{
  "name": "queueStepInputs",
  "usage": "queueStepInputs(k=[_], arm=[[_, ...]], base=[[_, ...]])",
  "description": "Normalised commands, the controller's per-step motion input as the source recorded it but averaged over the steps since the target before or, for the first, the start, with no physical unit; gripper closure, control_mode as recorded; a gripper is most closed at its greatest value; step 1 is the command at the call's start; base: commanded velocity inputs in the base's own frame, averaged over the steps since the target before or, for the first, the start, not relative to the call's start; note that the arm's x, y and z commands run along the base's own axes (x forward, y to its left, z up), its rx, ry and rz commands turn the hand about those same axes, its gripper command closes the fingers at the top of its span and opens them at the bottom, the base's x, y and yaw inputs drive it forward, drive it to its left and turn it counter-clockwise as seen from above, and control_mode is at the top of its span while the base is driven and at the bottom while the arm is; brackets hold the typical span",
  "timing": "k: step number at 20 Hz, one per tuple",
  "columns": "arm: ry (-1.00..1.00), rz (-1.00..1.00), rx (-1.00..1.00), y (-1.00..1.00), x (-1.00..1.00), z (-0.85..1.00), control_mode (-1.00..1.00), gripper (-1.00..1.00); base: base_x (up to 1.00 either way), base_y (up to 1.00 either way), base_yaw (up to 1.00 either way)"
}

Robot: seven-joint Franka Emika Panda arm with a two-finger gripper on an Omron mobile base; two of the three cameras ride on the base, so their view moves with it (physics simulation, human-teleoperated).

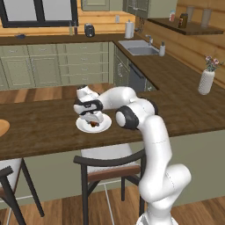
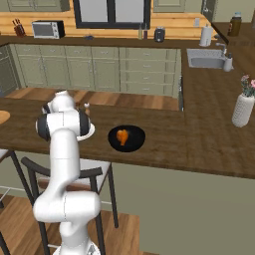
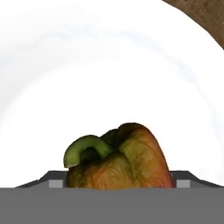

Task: Pick the chicken drumstick and bell pepper from their plates and place them in the bowl. Then put the bowl in the fridge.

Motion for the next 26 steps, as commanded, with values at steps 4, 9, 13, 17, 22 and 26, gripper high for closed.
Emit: queueStepInputs(k=[4,9,13,17,22,26], arm=[[-0.03,0.00,0.00,-0.06,-0.02,-0.27,-1.00,1.00],[-0.18,0.00,0.00,-0.44,-0.40,0.14,-1.00,1.00],[-0.19,0.01,0.00,-0.83,-0.60,0.60,-1.00,1.00],[-0.15,0.07,0.01,-1.00,-0.90,0.59,-1.00,1.00],[-0.16,0.06,0.06,-1.00,-1.00,0.48,-1.00,1.00],[-0.13,0.02,0.09,-1.00,-0.71,0.30,-1.00,1.00]], base=[[0.00,0.00,0.00],[0.00,0.00,0.00],[0.00,0.00,0.00],[0.00,0.00,0.00],[0.00,0.00,0.00],[0.00,0.00,0.00]])
